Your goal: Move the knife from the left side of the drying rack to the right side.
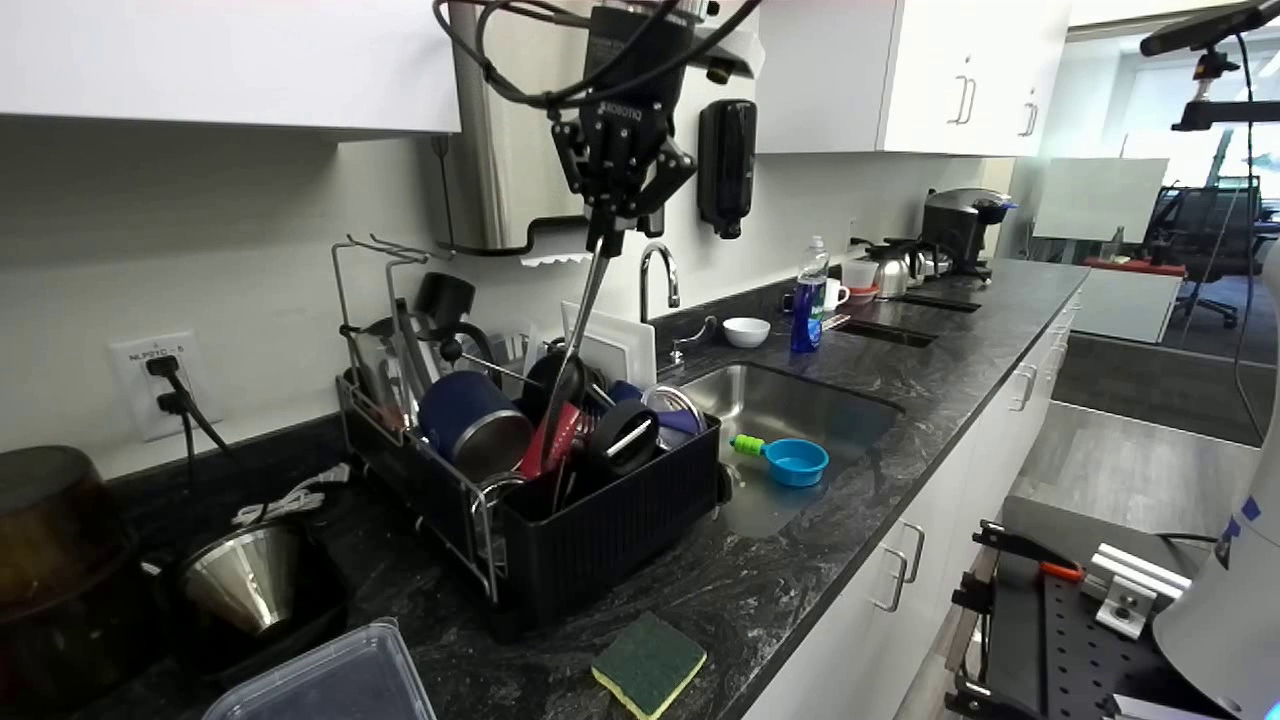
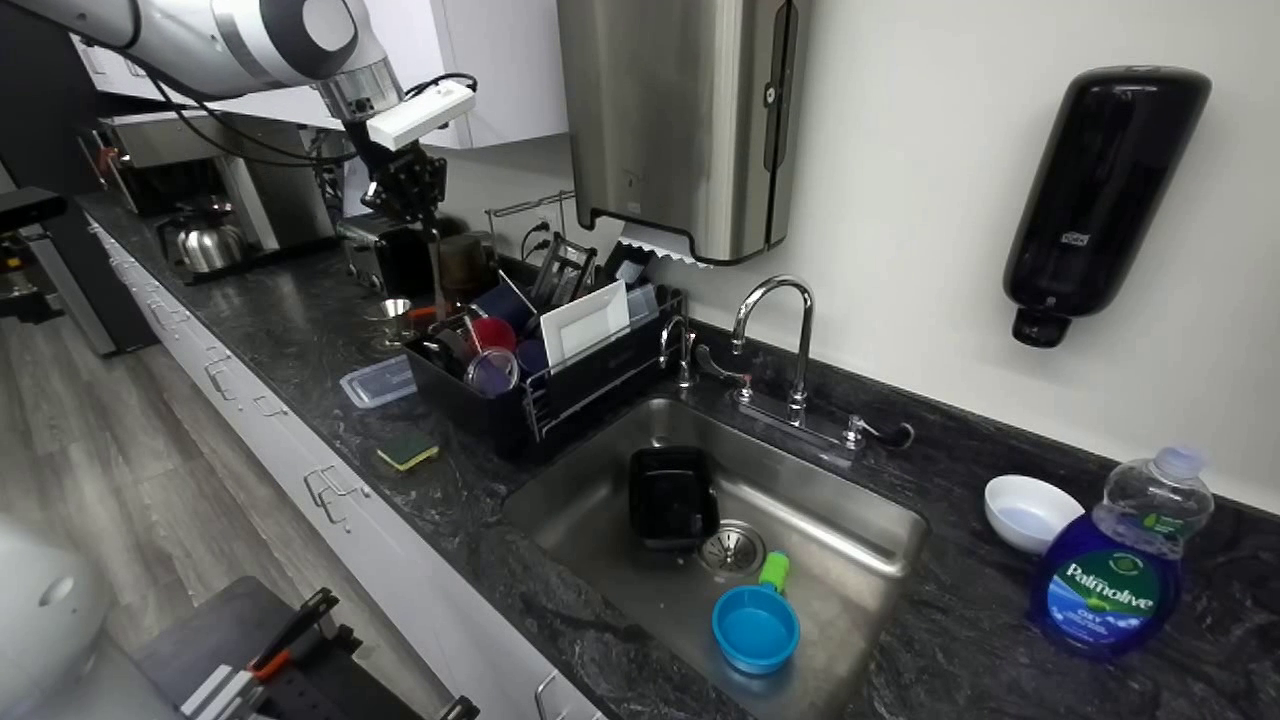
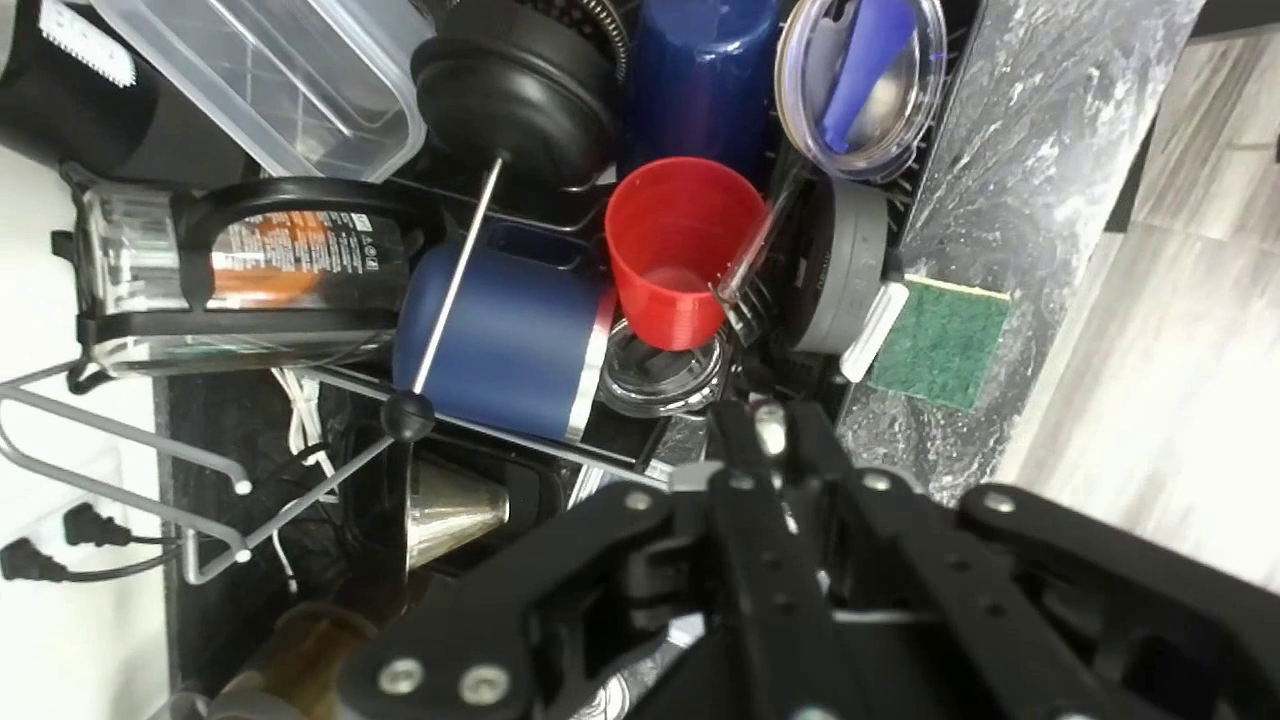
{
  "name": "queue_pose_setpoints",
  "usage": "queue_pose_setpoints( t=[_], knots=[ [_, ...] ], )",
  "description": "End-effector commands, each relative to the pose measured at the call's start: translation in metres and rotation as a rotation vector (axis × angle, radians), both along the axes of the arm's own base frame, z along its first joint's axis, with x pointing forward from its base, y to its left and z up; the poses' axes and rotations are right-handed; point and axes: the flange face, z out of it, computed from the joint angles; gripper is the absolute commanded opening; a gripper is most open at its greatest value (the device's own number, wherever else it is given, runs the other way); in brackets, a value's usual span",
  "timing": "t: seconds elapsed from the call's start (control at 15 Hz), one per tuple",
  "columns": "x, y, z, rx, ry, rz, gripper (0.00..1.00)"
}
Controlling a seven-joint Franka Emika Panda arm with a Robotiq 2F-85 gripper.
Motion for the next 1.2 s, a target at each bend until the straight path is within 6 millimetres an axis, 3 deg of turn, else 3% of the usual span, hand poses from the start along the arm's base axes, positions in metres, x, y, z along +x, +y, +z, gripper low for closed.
queue_pose_setpoints(
  t=[0.0, 0.73, 1.13],
  knots=[
    [-0.001, -0.006, 0.014, 0.044, -0.037, -0.085, 0.03],
    [-0.027, -0.043, 0.071, 0.099, -0.153, -0.305, 0.03],
    [-0.046, -0.065, 0.061, 0.137, -0.144, -0.372, 0.03]
  ],
)
